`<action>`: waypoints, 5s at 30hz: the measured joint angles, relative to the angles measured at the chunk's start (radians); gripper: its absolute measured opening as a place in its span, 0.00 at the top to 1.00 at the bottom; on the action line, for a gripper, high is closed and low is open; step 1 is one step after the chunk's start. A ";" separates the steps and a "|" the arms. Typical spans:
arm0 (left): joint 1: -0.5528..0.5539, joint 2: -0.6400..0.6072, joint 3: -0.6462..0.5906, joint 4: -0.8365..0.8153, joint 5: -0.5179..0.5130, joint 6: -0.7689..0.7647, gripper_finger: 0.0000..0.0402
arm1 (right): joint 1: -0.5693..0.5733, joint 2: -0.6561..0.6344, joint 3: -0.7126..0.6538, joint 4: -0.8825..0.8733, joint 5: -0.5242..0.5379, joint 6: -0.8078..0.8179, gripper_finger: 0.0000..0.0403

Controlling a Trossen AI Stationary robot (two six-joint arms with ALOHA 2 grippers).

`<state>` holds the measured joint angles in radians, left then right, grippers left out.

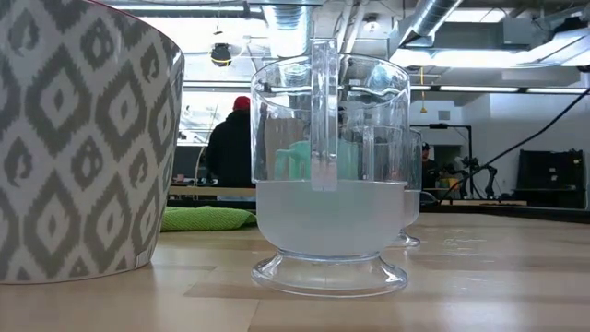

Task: Stack small to large cups/mugs on shelf
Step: Put the black cup on the shelf

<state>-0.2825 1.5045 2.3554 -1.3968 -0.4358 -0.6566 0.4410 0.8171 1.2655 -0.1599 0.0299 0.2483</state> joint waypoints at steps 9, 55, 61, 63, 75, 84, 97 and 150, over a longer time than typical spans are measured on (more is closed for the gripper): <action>0.000 0.000 0.000 -0.005 0.012 0.024 0.52 | 0.002 0.022 0.000 0.085 -0.099 -0.041 0.99; 0.005 -0.139 0.001 -0.129 -0.105 -0.017 0.52 | -0.915 1.347 1.051 -0.766 -0.034 0.032 0.99; 0.004 -0.150 0.000 -0.135 -0.111 -0.016 0.52 | -0.914 1.349 1.052 -0.765 -0.029 0.040 0.99; 0.004 -0.156 0.000 -0.135 -0.120 -0.010 0.52 | -0.914 1.345 1.052 -0.773 -0.028 0.051 0.99; 0.119 -0.226 0.001 -0.132 -0.179 0.119 0.52 | -0.920 1.336 1.075 -0.773 -0.029 0.118 0.99; 0.242 -0.236 0.001 -0.119 -0.167 0.193 0.52 | -0.898 1.279 1.075 -0.679 -0.030 0.113 0.99; 0.357 -0.222 0.001 -0.108 -0.102 0.208 0.52 | -0.987 1.072 1.077 -0.629 -0.039 0.067 0.99; 0.777 -0.109 -0.120 -0.175 0.195 0.249 0.52 | -0.992 1.431 1.068 -0.828 -0.102 -0.093 0.99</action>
<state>0.4942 1.3956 2.2356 -1.5715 -0.2413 -0.4076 -0.5514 2.2479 2.3332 -0.9882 -0.0721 0.1555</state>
